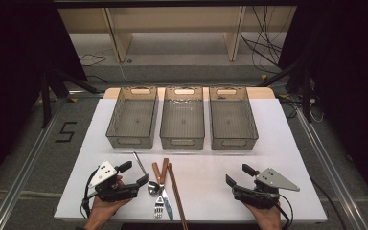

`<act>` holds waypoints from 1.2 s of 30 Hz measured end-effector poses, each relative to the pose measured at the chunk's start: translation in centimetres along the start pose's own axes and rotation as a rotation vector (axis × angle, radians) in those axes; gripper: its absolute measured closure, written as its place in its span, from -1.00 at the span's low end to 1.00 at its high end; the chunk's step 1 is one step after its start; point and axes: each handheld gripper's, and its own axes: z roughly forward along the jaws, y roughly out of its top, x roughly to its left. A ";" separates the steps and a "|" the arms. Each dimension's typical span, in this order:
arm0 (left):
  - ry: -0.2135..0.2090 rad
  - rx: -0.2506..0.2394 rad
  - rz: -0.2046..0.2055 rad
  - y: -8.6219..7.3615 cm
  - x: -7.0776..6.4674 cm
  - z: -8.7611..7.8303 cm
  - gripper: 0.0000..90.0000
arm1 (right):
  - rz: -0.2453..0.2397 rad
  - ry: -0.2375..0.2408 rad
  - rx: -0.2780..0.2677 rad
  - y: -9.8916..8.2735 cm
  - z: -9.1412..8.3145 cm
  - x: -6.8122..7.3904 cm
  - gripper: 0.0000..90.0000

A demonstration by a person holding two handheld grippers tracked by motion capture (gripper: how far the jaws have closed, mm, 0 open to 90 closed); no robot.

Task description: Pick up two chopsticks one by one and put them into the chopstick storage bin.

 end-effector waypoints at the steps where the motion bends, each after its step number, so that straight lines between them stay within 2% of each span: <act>1: 0.000 -0.001 -0.001 0.0 0.0 0.0 -0.64 | -0.003 -0.005 0.008 0.1 0.1 0.2 -0.39; 10: 0.004 0.001 0.000 0.0 0.0 0.0 -0.64 | -0.026 -0.020 0.068 0.4 0.6 1.5 -0.37; 13: 0.006 0.000 0.000 0.0 0.0 0.0 -0.64 | -0.026 0.003 0.105 0.8 0.9 2.6 -0.37; 15: 0.007 0.000 0.000 0.0 0.0 0.0 -0.64 | -0.048 0.017 0.122 0.9 1.2 3.5 -0.37; 16: 0.007 0.000 0.000 0.0 0.0 0.0 -0.64 | -0.048 0.017 0.122 0.9 1.2 3.5 -0.37; 17: 0.010 0.000 0.001 0.0 0.0 0.0 -0.64 | -0.067 0.044 0.144 1.0 1.4 4.5 -0.36; 18: 0.010 0.000 0.001 0.0 0.0 0.0 -0.64 | -0.067 0.044 0.144 1.0 1.4 4.5 -0.36; 20: 0.011 0.002 0.005 0.0 0.0 0.0 -0.64 | -0.078 0.075 0.168 1.0 1.8 5.6 -0.36; 21: 0.011 0.000 0.002 0.0 0.0 0.0 -0.64 | -0.107 0.089 0.202 1.0 2.4 6.7 -0.35; 22: 0.011 0.003 0.005 0.0 0.0 0.0 -0.64 | -0.107 0.089 0.202 1.0 2.4 6.7 -0.35; 24: 0.012 0.004 0.005 0.0 0.0 0.0 -0.64 | -0.138 0.112 0.246 1.0 3.4 8.1 -0.34; 27: 0.012 0.004 0.005 0.0 0.1 0.0 -0.64 | -0.168 0.131 0.292 0.8 4.4 9.3 -0.33; 30: 0.011 0.004 0.005 0.0 0.1 0.0 -0.64 | -0.192 0.135 0.318 0.6 5.0 10.0 -0.33; 31: 0.012 0.002 0.002 0.0 0.1 0.0 -0.64 | -0.204 0.137 0.350 0.5 5.6 10.6 -0.32; 33: 0.012 0.003 0.002 0.0 0.1 0.0 -0.64 | -0.209 0.135 0.365 0.4 5.9 10.8 -0.32; 36: 0.012 0.004 0.002 0.0 0.1 0.0 -0.64 | -0.226 0.144 0.418 0.3 6.7 11.4 -0.31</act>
